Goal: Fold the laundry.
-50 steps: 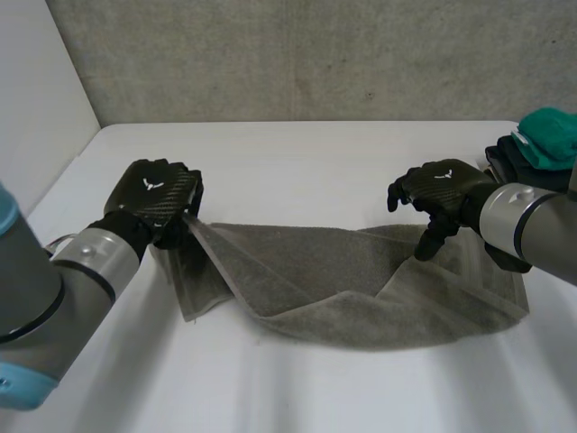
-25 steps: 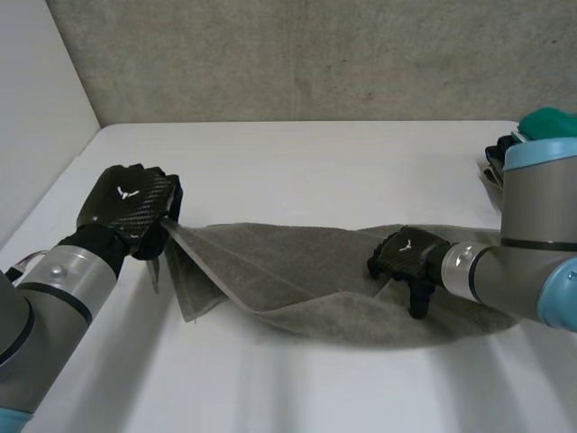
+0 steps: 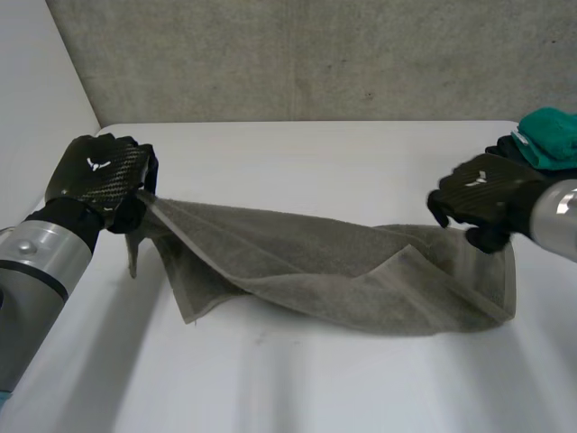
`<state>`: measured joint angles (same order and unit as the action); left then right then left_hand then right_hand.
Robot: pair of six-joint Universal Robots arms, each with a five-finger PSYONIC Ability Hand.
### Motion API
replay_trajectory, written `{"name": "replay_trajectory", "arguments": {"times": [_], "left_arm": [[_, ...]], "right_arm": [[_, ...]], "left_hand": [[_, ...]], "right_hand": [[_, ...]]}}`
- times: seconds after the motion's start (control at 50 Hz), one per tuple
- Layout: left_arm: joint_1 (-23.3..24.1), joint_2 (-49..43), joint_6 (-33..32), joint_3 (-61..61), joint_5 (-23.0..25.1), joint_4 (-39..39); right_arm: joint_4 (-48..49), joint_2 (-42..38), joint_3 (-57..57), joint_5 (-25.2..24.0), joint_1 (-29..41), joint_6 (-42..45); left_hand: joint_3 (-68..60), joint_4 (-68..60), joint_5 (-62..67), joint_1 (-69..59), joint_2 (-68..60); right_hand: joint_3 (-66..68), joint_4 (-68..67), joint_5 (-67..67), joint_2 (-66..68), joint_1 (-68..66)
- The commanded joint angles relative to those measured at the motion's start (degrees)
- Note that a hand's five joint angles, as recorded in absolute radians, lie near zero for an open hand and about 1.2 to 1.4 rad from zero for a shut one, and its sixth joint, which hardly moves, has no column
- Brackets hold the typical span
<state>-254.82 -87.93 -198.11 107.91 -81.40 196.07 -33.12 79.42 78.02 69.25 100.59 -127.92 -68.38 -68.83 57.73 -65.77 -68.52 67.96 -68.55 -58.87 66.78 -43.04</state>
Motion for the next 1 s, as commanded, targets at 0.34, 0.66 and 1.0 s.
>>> {"name": "replay_trajectory", "arguments": {"times": [0.34,0.66,1.0], "left_arm": [[0.9,-1.55,0.01,-3.49,1.86,-0.95],[0.9,-0.4,0.27,-3.41,1.95,-0.95],[-1.47,-5.75,-1.83,1.96,2.48,-1.92]], "right_arm": [[19.67,-16.92,6.62,-7.8,8.74,-16.92],[27.5,-23.7,4.51,-6.06,9.1,-16.74],[5.39,-3.04,4.34,1.06,2.25,-2.99]], "left_hand": [[-11.62,-11.17,12.27,-14.23,-11.48],[-11.62,-11.17,12.27,-14.23,-11.48],[-11.62,-11.17,12.27,-14.23,-11.48]], "right_hand": [[-35.84,36.44,36.75,-34.66,10.93],[12.04,-11.45,-11.13,13.22,-36.96],[12.04,-11.45,-11.13,13.22,-36.96]]}}
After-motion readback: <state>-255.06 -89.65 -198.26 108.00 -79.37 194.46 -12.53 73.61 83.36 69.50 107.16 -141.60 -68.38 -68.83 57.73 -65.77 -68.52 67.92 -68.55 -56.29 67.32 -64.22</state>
